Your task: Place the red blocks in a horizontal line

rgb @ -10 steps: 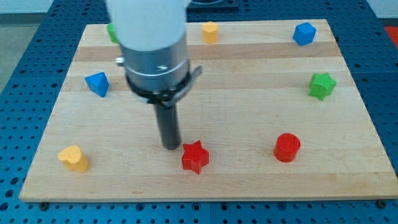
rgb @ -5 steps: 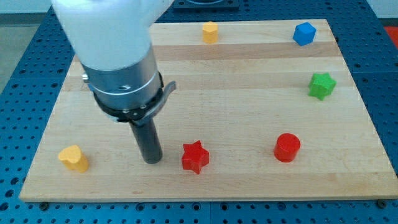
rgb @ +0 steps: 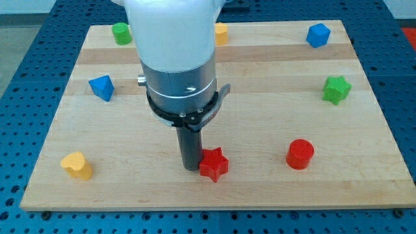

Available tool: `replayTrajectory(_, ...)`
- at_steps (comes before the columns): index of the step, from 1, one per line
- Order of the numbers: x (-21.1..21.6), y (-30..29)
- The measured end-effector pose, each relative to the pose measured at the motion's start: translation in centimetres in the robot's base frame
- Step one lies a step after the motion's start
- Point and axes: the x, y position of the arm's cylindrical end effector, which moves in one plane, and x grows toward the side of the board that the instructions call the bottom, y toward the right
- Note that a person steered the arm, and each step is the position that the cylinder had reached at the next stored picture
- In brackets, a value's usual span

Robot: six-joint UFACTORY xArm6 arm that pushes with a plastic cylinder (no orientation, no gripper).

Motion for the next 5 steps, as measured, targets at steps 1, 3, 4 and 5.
replayTrajectory(1, -1.2, -0.4)
replayTrajectory(3, -5.4, 1.2)
replayTrajectory(4, -5.2, 5.3)
replayTrajectory(5, -3.6, 8.7)
